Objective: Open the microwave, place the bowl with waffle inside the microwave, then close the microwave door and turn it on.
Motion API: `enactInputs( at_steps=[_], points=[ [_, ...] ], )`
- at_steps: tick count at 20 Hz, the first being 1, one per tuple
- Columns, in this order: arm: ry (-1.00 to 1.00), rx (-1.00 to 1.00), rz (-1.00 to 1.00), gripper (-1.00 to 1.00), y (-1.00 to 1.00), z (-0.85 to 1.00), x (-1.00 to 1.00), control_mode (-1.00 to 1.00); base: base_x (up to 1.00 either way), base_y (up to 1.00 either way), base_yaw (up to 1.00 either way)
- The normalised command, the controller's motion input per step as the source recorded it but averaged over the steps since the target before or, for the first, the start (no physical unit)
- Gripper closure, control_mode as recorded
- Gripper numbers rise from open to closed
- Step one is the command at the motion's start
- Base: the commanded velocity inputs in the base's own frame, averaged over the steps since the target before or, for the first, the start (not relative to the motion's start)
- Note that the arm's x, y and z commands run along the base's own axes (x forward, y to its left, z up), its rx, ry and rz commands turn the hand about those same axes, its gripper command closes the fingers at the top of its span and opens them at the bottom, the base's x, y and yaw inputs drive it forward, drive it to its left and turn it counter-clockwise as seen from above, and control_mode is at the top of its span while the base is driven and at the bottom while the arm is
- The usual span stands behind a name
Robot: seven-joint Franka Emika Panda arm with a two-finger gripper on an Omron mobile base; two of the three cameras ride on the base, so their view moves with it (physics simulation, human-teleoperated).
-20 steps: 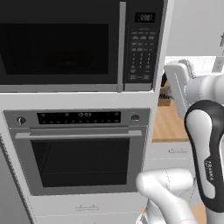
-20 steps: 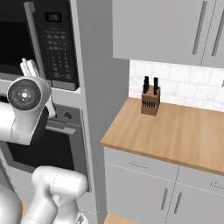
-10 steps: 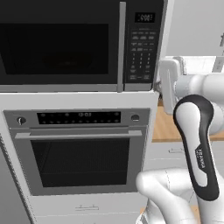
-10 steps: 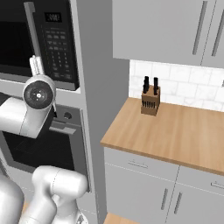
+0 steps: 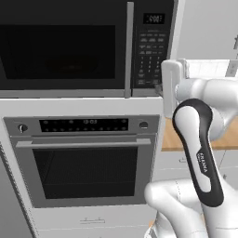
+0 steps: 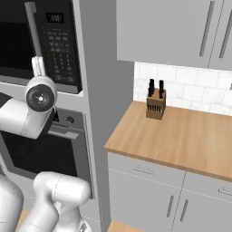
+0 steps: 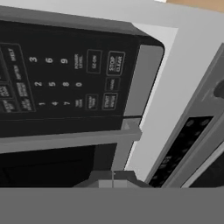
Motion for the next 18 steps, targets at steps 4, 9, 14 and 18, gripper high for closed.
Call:
enactInputs(
  at_steps=[4,9,14,18],
  points=[
    [-0.05,0.08,0.00,1.00,0.00,0.00,0.25,-1.00,0.00,0.00,0.00],
    [-0.07,0.02,0.00,1.00,0.00,0.00,0.28,-1.00,0.00,0.00,0.00],
    [-0.06,0.00,0.00,1.00,0.00,0.00,0.37,-1.00,0.00,0.00,0.00],
    [-0.01,0.00,-0.01,1.00,0.08,-0.12,0.42,-1.00,0.00,0.00,0.00]
  ],
)
